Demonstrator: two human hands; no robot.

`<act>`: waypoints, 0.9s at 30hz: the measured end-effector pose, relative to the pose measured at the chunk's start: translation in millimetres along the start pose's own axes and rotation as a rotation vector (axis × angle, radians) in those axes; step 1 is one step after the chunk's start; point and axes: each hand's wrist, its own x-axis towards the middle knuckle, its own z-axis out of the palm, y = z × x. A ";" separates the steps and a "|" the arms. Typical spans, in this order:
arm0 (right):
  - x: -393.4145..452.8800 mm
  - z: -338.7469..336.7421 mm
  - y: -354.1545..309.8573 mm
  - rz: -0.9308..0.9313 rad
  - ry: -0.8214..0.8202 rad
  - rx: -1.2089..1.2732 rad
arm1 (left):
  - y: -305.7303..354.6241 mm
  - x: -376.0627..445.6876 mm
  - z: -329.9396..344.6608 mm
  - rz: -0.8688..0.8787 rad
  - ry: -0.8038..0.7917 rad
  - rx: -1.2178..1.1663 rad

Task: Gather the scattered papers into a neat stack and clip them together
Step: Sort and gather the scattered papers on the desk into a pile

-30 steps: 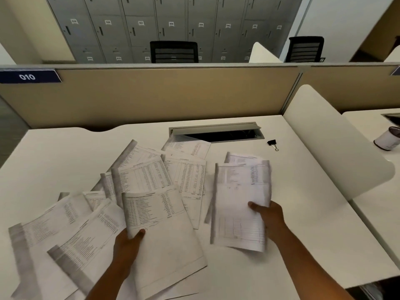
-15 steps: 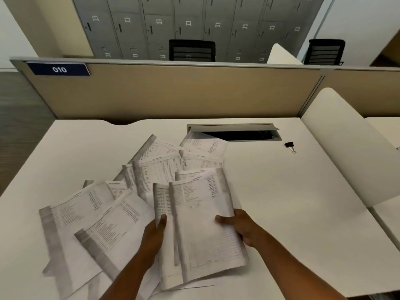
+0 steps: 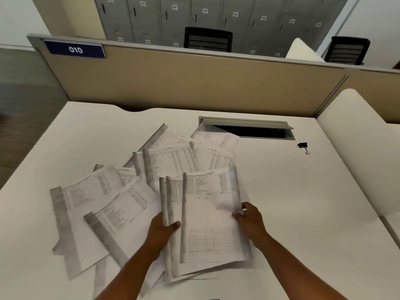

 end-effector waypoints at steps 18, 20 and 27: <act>-12.3 40.1 -24.2 -0.066 -0.100 -0.004 | 2.8 -7.8 3.9 -0.017 0.090 0.081; -6.1 34.8 -27.7 -0.058 0.034 -0.072 | 4.3 -7.8 3.7 -0.012 0.147 0.137; 32.0 11.5 -33.6 0.144 0.201 -0.452 | -2.1 -10.5 -14.9 -0.066 0.223 0.149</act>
